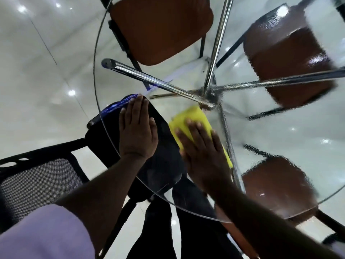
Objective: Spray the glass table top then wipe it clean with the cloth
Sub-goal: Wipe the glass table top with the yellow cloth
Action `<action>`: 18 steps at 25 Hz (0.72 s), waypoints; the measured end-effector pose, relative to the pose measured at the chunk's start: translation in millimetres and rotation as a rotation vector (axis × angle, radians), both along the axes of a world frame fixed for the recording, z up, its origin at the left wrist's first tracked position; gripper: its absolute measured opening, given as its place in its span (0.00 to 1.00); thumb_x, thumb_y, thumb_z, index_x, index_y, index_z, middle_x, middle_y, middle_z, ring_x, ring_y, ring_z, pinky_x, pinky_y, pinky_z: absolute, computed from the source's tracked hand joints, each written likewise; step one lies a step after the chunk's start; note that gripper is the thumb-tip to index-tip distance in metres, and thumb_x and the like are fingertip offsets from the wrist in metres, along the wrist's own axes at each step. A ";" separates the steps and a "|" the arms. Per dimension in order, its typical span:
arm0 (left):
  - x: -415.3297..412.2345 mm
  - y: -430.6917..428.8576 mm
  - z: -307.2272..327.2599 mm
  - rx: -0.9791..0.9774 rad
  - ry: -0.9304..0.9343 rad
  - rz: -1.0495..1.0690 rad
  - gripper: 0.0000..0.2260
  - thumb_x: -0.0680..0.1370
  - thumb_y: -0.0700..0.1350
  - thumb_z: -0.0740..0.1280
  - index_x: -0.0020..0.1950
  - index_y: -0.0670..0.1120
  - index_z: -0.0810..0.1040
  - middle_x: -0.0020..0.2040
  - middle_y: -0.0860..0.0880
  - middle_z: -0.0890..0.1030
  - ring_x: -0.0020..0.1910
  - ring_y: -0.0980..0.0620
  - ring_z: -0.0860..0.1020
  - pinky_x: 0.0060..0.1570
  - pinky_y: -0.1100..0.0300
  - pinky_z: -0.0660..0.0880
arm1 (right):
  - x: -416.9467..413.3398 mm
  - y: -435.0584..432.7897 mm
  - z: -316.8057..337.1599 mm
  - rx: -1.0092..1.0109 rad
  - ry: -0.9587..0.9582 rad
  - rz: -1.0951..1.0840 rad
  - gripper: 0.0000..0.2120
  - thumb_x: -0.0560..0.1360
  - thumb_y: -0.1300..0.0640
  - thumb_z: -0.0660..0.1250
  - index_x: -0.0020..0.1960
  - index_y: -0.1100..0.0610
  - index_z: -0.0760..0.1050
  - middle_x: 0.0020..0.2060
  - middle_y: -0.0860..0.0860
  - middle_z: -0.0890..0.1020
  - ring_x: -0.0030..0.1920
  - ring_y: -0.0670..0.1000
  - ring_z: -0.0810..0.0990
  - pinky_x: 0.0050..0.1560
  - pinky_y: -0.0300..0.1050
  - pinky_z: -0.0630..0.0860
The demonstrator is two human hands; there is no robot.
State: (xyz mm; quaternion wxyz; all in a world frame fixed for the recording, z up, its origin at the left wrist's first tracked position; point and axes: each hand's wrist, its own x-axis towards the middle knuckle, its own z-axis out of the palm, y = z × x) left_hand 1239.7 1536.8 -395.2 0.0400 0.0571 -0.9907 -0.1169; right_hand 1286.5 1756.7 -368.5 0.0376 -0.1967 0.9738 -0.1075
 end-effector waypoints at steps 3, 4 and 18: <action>1.3 0.7 0.2 -0.008 -0.002 0.018 0.26 0.85 0.47 0.55 0.82 0.40 0.63 0.83 0.42 0.63 0.82 0.41 0.61 0.79 0.39 0.59 | 27.9 18.5 8.8 0.005 -0.057 0.064 0.27 0.87 0.47 0.61 0.85 0.41 0.61 0.87 0.48 0.59 0.86 0.54 0.60 0.80 0.66 0.65; 2.5 -1.0 -1.8 -0.014 0.004 0.008 0.25 0.85 0.47 0.55 0.82 0.40 0.63 0.83 0.42 0.64 0.82 0.40 0.61 0.80 0.39 0.59 | -3.8 7.4 3.9 0.001 -0.027 0.079 0.27 0.87 0.46 0.60 0.86 0.41 0.61 0.87 0.48 0.59 0.86 0.54 0.60 0.81 0.65 0.63; -0.5 1.3 -4.7 -0.035 -0.040 0.001 0.27 0.83 0.48 0.57 0.82 0.41 0.63 0.83 0.43 0.62 0.83 0.41 0.60 0.81 0.41 0.56 | -100.2 61.2 -12.6 0.088 0.117 0.003 0.28 0.88 0.45 0.57 0.87 0.41 0.57 0.87 0.50 0.59 0.87 0.54 0.59 0.82 0.61 0.64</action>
